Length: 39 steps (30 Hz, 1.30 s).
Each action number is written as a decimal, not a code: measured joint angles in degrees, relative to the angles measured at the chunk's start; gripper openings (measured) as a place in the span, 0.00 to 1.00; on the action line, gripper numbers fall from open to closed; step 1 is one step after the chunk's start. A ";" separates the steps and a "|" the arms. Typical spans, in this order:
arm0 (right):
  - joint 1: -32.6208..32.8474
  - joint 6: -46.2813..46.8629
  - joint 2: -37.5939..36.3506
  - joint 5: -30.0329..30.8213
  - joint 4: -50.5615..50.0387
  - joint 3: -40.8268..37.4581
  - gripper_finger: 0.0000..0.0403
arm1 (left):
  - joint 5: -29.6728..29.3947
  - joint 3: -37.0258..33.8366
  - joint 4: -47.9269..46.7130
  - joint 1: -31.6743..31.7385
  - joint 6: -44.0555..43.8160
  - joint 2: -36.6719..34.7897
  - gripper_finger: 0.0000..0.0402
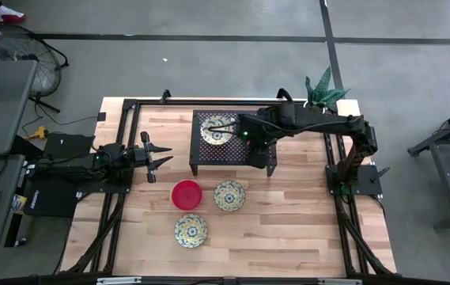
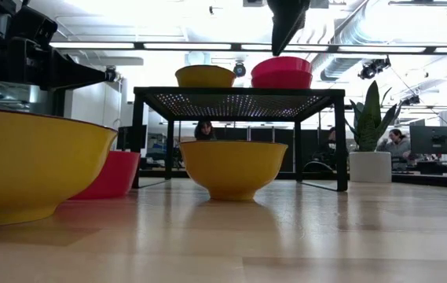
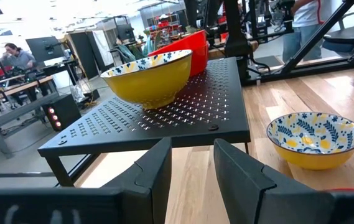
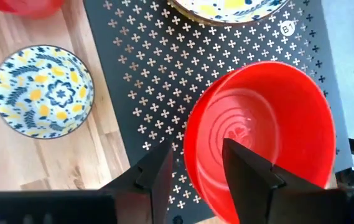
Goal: Pick & Place Mini bowls
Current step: Stack the right red bowl on the red bowl on the shelf
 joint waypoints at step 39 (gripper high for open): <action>10.18 27.86 -19.46 20.69 19.97 -26.99 0.00 | 0.00 0.00 -0.01 0.00 0.00 -0.02 0.29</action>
